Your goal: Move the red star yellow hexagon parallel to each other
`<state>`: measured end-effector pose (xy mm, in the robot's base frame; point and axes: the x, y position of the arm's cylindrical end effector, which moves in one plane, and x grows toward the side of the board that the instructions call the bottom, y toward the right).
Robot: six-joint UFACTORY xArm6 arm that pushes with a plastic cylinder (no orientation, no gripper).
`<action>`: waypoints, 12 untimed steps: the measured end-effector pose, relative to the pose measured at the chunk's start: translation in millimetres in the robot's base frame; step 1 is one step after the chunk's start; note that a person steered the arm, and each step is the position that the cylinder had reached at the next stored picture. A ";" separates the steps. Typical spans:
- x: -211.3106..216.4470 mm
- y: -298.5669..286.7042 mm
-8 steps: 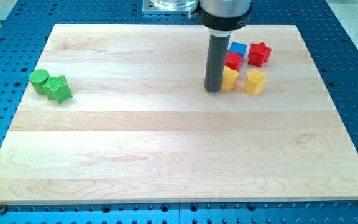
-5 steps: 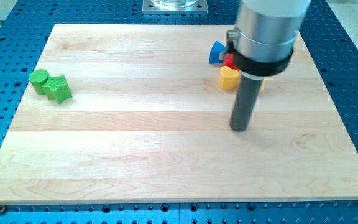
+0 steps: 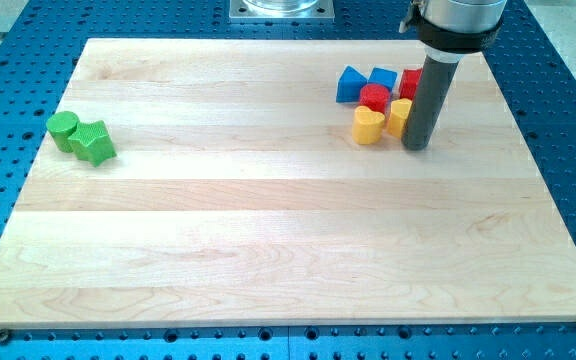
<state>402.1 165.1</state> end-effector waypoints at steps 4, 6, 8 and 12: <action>-101.9 86.9; -103.0 29.3; -101.0 30.0; -101.1 101.6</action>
<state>301.0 266.7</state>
